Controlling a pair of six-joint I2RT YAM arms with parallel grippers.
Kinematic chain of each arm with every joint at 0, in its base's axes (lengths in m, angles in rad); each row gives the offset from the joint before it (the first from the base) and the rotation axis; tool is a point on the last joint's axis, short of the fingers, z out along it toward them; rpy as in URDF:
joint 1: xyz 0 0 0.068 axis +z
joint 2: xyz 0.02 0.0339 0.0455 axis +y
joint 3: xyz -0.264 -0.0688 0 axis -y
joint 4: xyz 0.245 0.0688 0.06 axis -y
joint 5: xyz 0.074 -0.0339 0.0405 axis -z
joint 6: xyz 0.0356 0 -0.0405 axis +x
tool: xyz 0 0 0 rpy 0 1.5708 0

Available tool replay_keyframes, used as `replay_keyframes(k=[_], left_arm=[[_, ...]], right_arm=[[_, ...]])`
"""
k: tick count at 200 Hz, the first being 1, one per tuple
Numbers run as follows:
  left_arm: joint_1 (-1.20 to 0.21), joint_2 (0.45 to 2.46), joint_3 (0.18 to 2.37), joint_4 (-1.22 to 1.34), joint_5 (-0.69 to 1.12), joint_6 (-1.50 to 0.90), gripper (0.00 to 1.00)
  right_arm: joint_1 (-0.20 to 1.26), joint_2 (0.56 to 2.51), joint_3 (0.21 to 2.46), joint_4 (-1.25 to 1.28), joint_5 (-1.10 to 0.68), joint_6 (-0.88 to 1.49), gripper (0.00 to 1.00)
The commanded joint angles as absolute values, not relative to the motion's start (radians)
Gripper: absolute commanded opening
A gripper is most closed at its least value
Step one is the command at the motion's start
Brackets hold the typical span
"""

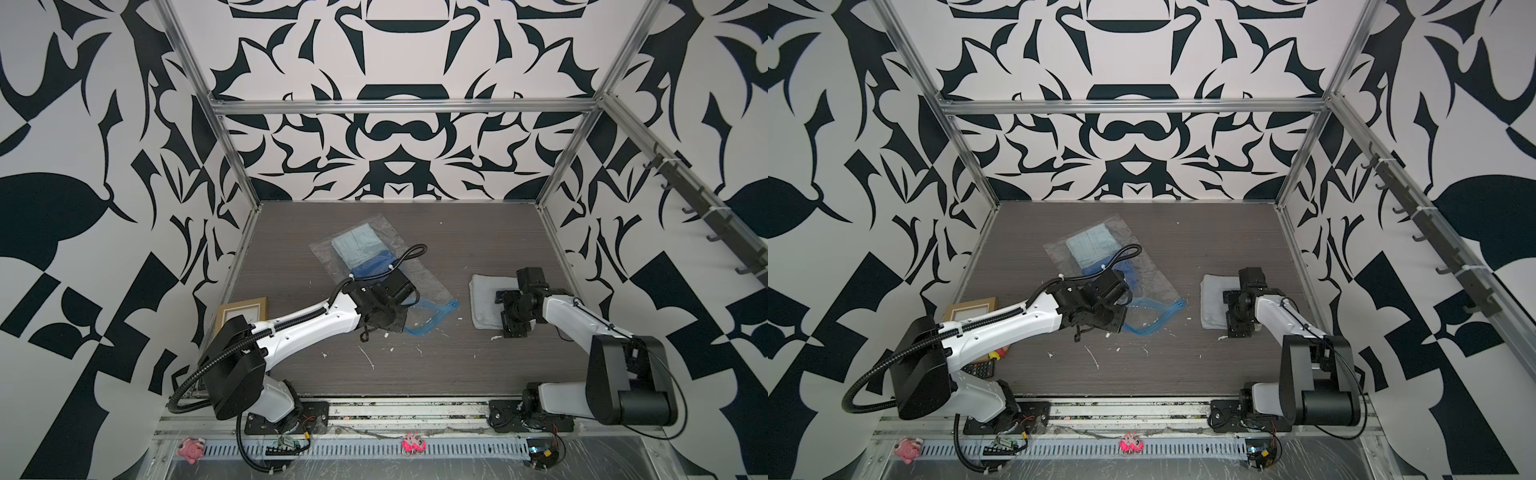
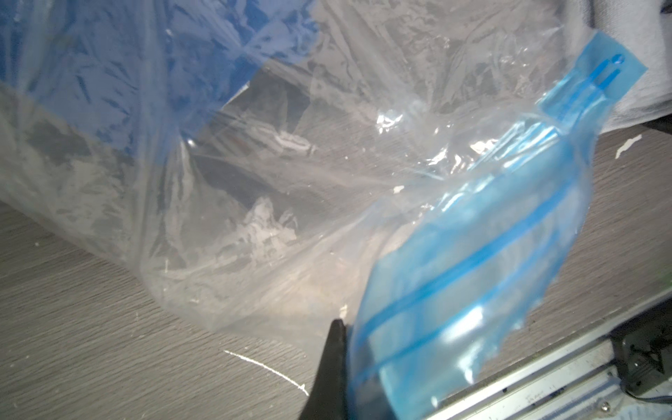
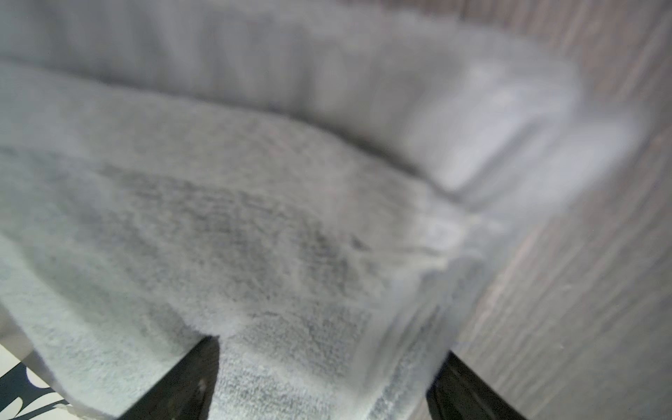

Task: Place the folded towel into the vacuum bag
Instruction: Pick up the towel from the center of the board.

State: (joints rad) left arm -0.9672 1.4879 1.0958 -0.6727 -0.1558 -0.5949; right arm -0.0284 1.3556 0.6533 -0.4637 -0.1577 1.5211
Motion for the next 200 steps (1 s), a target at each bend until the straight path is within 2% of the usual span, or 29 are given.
replay_keyframes(k=[1,92,125,176,200], left_arm=[[-0.966,1.504,1.119,-0.675,-0.150,-0.592,0.00],[-0.966,1.538,1.149,-0.692,-0.145,-0.586,0.00],[-0.966,1.556,1.165,-0.699,-0.139,-0.586,0.00],[-0.966,1.564,1.180,-0.707,-0.148,-0.602,0.00],[-0.966,1.562,1.177,-0.708,-0.142,-0.614,0.00]], right_arm=[[-0.029,1.367,0.662,-0.463,-0.142,1.497,0.87],[-0.031,1.452,0.603,-0.349,-0.101,1.507,0.62],[-0.041,1.455,0.604,-0.347,-0.089,1.496,0.47],[-0.078,1.464,0.585,-0.323,-0.109,1.469,0.14],[-0.097,1.464,0.582,-0.312,-0.115,1.439,0.07]])
